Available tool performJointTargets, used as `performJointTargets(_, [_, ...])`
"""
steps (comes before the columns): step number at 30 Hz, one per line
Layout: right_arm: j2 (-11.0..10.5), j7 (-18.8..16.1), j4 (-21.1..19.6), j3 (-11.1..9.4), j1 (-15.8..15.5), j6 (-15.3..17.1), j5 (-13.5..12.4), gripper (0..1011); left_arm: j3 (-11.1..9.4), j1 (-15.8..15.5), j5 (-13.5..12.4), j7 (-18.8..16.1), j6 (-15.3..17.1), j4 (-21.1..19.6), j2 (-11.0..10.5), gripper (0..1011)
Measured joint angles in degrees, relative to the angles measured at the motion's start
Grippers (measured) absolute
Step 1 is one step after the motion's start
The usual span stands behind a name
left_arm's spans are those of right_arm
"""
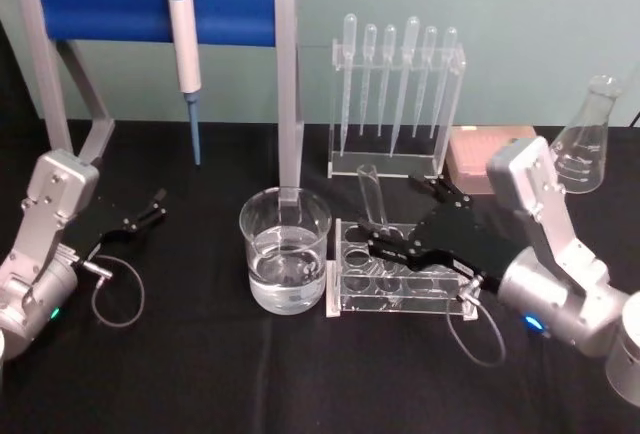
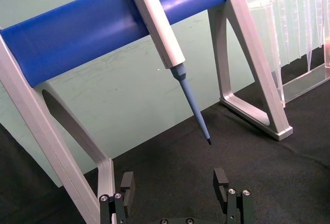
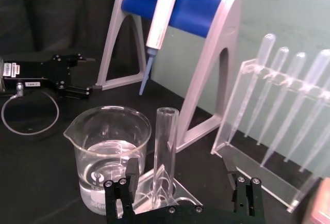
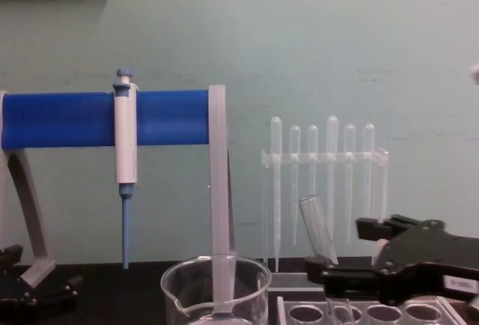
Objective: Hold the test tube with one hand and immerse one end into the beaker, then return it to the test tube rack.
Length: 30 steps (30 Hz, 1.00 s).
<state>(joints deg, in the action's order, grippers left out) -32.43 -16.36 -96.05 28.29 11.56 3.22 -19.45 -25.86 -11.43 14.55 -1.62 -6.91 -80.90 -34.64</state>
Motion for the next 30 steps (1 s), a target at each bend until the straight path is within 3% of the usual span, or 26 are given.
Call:
performJointTargets(7, [2.49, -4.24, 2.52, 0.85, 4.85, 5.44, -0.58, 1002, 0.00, 0.00, 0.00, 0.00, 0.00, 0.00, 0.00, 1000])
performJointTargets(12, [3.17, -6.59, 3.52, 0.92, 6.66, 8.19, -0.80, 1002, 0.00, 0.00, 0.00, 0.00, 0.00, 0.00, 0.00, 1000])
performJointTargets(16, [3.49, -7.27, 3.68, 0.83, 7.09, 9.27, -0.39, 947, 0.00, 0.00, 0.00, 0.00, 0.00, 0.00, 0.00, 1000])
performJointTargets(27, [4.22, -8.02, 3.58, 0.06, 6.85, 10.04, 1.13, 651, 0.00, 0.00, 0.00, 0.00, 0.00, 0.00, 0.00, 1000])
performJointTargets(30, [4.43, -8.22, 3.40, -0.31, 6.59, 10.18, 1.49, 508, 0.00, 0.00, 0.00, 0.00, 0.00, 0.00, 0.00, 1000])
